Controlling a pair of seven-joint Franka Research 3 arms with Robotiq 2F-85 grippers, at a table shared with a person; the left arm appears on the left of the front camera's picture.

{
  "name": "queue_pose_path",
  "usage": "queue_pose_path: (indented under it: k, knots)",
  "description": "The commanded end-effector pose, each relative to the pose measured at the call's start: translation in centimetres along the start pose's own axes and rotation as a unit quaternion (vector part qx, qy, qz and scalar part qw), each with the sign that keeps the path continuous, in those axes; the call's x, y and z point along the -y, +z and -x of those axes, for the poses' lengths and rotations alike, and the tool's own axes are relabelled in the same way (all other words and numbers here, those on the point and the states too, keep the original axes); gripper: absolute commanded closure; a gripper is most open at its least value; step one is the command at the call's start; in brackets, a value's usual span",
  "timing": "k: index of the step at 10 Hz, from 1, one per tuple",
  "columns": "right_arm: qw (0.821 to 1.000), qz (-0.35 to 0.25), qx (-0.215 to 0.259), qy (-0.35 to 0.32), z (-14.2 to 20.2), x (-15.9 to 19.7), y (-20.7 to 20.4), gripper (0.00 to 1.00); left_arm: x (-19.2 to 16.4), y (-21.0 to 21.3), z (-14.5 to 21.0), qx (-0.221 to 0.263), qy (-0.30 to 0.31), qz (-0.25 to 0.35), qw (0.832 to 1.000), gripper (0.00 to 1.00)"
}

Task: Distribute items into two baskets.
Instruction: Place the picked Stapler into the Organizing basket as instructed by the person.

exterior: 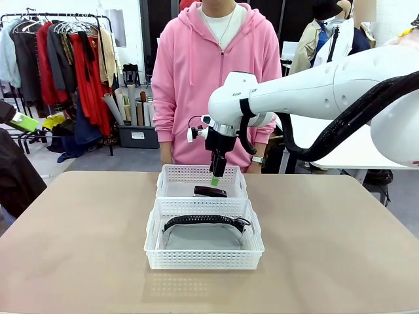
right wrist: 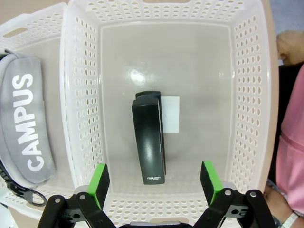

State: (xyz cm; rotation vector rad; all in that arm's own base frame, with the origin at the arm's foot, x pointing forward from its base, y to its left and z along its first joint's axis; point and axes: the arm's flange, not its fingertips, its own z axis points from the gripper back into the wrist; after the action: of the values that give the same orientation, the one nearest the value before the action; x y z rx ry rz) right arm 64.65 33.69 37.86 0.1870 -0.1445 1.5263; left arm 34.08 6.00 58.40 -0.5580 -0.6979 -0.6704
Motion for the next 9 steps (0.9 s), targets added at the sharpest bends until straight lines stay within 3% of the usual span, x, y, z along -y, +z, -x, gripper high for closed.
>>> queue_pose_path:
  k: [1,4,6,9]
  knots:
    - [1.0,0.003,0.0,0.0,-0.1,0.1,0.2,0.0,0.0,0.0,0.0,0.007,0.0,0.005,1.0,0.0]
    - [1.0,0.0,0.0,0.0,0.0,0.0,0.0,0.0,0.0,0.0,0.0,0.007,0.0,0.005,1.0,0.0]
    - [0.996,0.031,-0.003,-0.085,3.3,0.0,3.5,0.0,0.0,0.0,0.0,0.007,0.0,0.005,1.0,0.0]
    - [0.98,0.012,0.033,-0.193,8.9,-1.2,10.0,0.0,0.0,0.0,0.0,0.007,0.0,0.005,1.0,0.0]
